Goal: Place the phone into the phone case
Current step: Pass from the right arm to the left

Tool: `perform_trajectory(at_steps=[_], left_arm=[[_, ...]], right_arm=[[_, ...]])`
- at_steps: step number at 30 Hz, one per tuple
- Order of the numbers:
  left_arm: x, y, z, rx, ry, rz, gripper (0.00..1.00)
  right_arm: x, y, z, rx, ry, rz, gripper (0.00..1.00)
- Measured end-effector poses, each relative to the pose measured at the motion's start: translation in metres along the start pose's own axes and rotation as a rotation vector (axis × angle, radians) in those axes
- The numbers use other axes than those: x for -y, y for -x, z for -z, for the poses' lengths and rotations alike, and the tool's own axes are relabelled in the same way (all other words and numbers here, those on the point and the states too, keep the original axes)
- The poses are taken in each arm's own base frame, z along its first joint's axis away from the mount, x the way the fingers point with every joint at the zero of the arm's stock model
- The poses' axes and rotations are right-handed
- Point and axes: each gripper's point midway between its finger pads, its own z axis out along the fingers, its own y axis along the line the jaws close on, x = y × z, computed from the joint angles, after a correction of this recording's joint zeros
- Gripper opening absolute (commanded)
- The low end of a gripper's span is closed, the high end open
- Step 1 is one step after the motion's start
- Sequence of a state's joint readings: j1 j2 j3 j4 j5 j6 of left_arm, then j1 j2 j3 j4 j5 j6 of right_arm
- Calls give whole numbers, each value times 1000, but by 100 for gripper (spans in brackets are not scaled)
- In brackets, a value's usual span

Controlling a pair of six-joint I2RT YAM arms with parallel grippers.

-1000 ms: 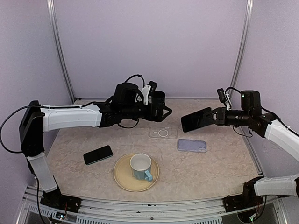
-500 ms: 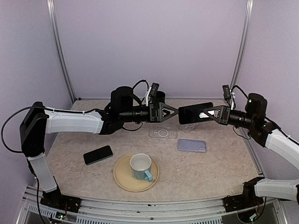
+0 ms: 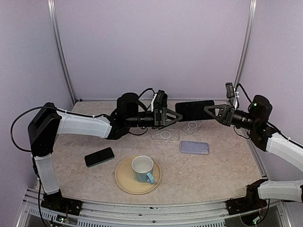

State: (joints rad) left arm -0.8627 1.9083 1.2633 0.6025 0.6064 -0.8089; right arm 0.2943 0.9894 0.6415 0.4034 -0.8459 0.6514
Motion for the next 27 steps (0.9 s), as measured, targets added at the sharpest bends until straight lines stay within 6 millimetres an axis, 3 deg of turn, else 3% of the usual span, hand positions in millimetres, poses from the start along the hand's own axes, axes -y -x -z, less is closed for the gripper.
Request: perform_trajectory(at_steps=[6,13,27], left_arm=[[9,4,-3,1,-62,11,76],[29,11,-2,14,-148,-2,58],[26,5,-6,6,-163,15,23]], right_arm=[[0,-13,-10,-29,33,-12,0],[3,-16,-15,-30,48,-8,0],[-1,-20,-17,-30,89,-6,0]])
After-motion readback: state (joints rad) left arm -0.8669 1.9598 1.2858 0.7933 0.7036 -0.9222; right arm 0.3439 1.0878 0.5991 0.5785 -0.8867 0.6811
